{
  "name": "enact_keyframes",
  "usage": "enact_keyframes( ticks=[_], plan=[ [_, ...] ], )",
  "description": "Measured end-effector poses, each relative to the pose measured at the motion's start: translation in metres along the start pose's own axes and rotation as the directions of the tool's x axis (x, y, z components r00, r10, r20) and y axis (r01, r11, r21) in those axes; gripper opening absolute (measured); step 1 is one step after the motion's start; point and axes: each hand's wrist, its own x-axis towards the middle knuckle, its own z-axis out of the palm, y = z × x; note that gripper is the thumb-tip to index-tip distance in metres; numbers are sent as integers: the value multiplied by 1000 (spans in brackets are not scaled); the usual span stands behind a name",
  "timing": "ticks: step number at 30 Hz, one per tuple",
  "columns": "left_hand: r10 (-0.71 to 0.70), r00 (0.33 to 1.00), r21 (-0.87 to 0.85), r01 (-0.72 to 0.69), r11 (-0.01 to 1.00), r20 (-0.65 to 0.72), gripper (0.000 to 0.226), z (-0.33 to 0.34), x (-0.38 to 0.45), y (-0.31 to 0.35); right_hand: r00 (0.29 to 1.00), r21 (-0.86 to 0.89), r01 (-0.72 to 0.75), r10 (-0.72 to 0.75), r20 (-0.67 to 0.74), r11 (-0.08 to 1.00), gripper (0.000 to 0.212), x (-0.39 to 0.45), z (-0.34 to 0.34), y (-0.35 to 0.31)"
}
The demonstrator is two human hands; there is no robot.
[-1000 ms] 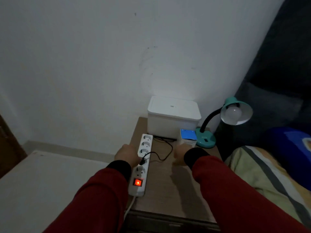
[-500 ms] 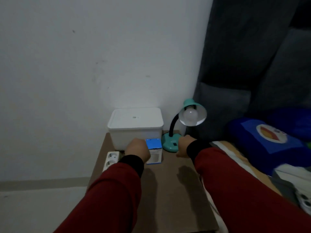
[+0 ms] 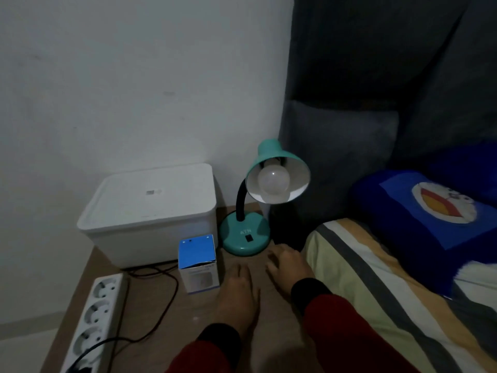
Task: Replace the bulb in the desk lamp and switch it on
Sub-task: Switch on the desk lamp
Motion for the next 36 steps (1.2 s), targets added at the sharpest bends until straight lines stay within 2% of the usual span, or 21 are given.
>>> enact_keyframes(
  ticks=[5, 9, 16, 19, 21, 24, 28, 36],
  plan=[
    [-5, 986, 69, 17, 997, -164, 67, 34, 9, -19, 982, -31, 114, -117, -149, 993, 49, 25, 31, 15],
    [-13, 974, 10, 15, 1000, -228, 64, 43, 13, -26, 933, -97, 150, -174, -315, 984, 44, 42, 49, 18],
    [-14, 963, 19, 19, 1000, -268, 65, 50, 19, -30, 905, -181, 169, -226, -361, 969, 44, 50, 62, 17],
    [9, 969, 46, 3, 999, -248, 58, 53, 24, -30, 888, -114, 208, -236, -394, 971, 42, 54, 69, 21],
    [20, 969, 64, -5, 998, -248, 61, 57, 26, -31, 885, -99, 208, -231, -404, 973, 39, 54, 72, 22],
    [-24, 950, -17, 20, 1000, -312, 66, 61, 26, -36, 877, -46, 207, -206, -435, 977, 33, 52, 73, 22],
    [-24, 949, -75, 1, 997, -314, 75, 61, 24, -35, 870, -63, 195, -202, -451, 979, 33, 53, 74, 23],
    [-19, 949, -95, -11, 995, -316, 81, 61, 24, -36, 846, -92, 188, -209, -491, 978, 34, 55, 78, 25]
  ],
)
